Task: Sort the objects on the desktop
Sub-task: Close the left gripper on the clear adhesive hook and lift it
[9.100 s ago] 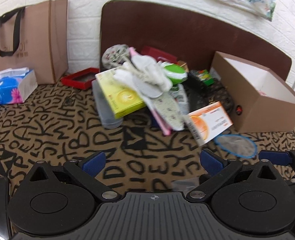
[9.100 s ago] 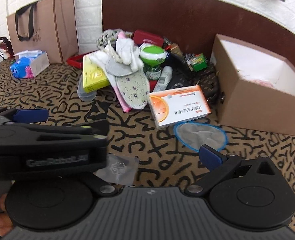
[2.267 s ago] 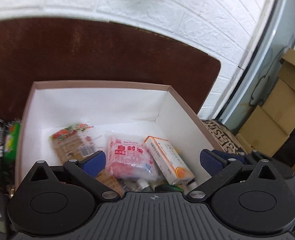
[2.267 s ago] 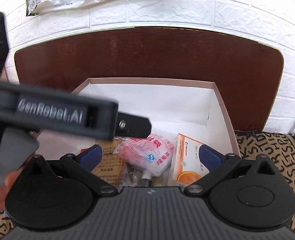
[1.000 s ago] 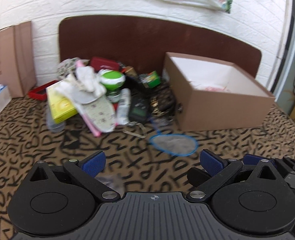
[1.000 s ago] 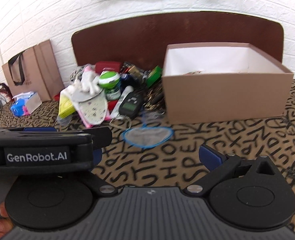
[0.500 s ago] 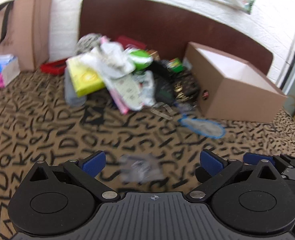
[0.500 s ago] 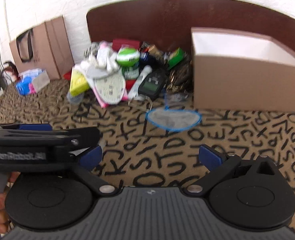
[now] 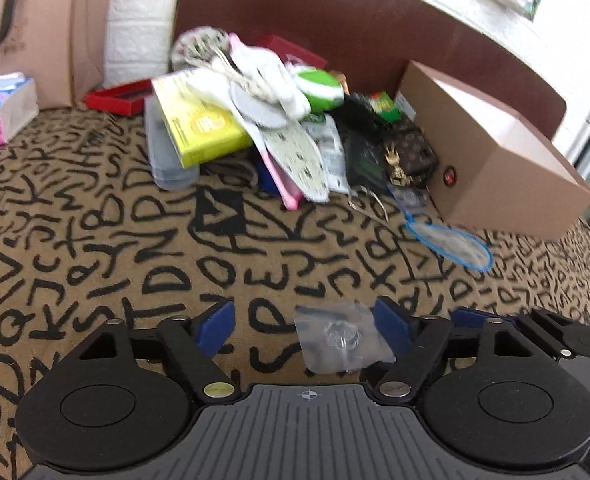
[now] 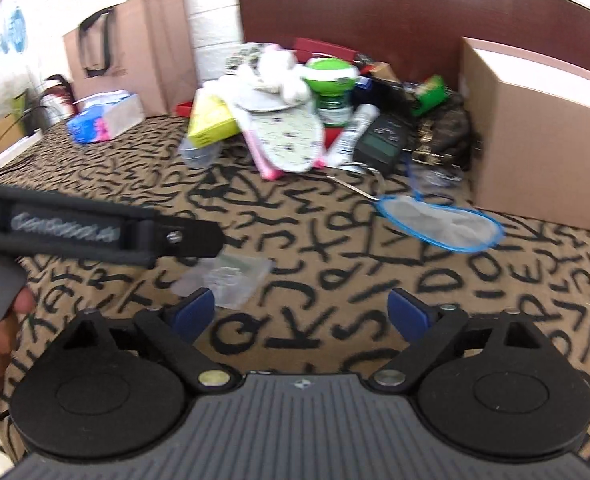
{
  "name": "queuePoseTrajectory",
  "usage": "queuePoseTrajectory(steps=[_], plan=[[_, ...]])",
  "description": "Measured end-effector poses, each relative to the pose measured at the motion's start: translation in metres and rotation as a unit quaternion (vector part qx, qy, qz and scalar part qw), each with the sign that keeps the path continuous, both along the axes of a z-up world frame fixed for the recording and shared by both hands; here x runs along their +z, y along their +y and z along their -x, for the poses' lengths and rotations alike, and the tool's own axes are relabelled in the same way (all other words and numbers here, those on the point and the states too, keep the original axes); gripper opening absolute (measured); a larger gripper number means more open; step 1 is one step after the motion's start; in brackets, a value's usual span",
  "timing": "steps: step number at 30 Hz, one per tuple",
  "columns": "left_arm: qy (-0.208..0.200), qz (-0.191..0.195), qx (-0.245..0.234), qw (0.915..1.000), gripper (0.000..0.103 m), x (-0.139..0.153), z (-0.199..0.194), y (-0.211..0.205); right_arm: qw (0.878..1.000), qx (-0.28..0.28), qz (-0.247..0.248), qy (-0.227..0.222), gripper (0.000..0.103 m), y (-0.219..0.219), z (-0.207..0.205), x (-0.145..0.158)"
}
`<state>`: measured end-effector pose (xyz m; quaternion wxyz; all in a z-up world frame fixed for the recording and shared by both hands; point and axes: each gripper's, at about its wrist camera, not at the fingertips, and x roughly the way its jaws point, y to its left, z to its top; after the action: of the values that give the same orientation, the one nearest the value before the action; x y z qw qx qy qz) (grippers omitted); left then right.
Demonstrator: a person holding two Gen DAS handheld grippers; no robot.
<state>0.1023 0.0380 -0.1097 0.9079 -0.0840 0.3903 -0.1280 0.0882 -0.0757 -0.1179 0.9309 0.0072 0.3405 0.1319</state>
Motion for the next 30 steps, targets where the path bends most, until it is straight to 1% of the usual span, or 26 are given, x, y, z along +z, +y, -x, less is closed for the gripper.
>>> queuePoseTrajectory(steps=[3, 4, 5, 7, 10, 12, 13, 14, 16, 17, 19, 20, 23, 24, 26, 28, 30], plan=[[0.03, 0.023, -0.031, 0.9988, 0.076, -0.009, -0.006, -0.001, 0.999, 0.035, -0.003, -0.003, 0.083, 0.01, 0.002, -0.001], [0.041, 0.028, -0.035, 0.9982, 0.074, -0.013, -0.007, -0.002, 0.999, 0.044, -0.005, -0.005, 0.079, 0.014, 0.003, -0.002], [0.045, 0.026, -0.037, 0.998, 0.074, -0.016, -0.008, -0.005, 0.999, 0.051, -0.005, -0.007, 0.073, 0.017, 0.003, -0.003], [0.037, 0.014, -0.041, 0.9984, 0.075, -0.017, -0.006, -0.009, 0.998, 0.063, -0.001, -0.005, 0.069, 0.023, 0.002, -0.005], [0.039, 0.016, -0.045, 0.9981, 0.075, -0.018, -0.009, -0.013, 0.997, 0.07, 0.014, -0.006, 0.069, 0.031, 0.0, -0.008], [0.038, 0.016, -0.053, 0.9977, 0.07, -0.018, -0.009, -0.016, 0.997, 0.076, 0.019, -0.011, 0.066, 0.034, -0.001, -0.009], [0.038, 0.012, -0.052, 0.9978, 0.067, -0.018, -0.009, -0.018, 0.996, 0.08, 0.021, -0.013, 0.062, 0.035, -0.002, -0.008], [0.036, 0.005, -0.048, 0.9982, 0.06, -0.018, -0.009, -0.018, 0.996, 0.083, 0.022, -0.015, 0.06, 0.036, -0.003, -0.009], [0.036, 0.011, -0.042, 0.9984, 0.054, -0.018, -0.01, -0.015, 0.997, 0.079, 0.023, -0.013, 0.06, 0.036, -0.004, -0.01], [0.039, 0.017, -0.038, 0.9984, 0.053, -0.018, -0.01, -0.013, 0.997, 0.078, 0.021, -0.012, 0.06, 0.035, -0.005, -0.01], [0.041, 0.026, -0.032, 0.9983, 0.059, -0.017, -0.012, -0.011, 0.997, 0.077, 0.018, -0.012, 0.06, 0.035, -0.005, -0.01], [0.041, 0.028, -0.03, 0.9983, 0.059, -0.018, -0.012, -0.011, 0.997, 0.078, 0.019, -0.012, 0.061, 0.035, -0.005, -0.01], [0.038, 0.017, -0.031, 0.9987, 0.059, -0.017, -0.01, -0.014, 0.997, 0.077, 0.025, -0.015, 0.06, 0.038, -0.005, -0.011], [0.037, 0.014, -0.031, 0.9988, 0.056, -0.017, -0.01, -0.015, 0.997, 0.076, 0.025, -0.015, 0.06, 0.038, -0.005, -0.011], [0.037, 0.011, -0.028, 0.9989, 0.045, -0.017, -0.009, -0.015, 0.997, 0.073, 0.02, -0.013, 0.058, 0.035, -0.005, -0.01], [0.039, 0.017, -0.025, 0.9988, 0.042, -0.015, -0.007, -0.015, 0.997, 0.07, 0.018, -0.013, 0.055, 0.033, -0.004, -0.008], [0.039, 0.022, -0.024, 0.9987, 0.042, -0.013, -0.005, -0.015, 0.998, 0.067, 0.014, -0.014, 0.055, 0.031, -0.003, -0.006]])
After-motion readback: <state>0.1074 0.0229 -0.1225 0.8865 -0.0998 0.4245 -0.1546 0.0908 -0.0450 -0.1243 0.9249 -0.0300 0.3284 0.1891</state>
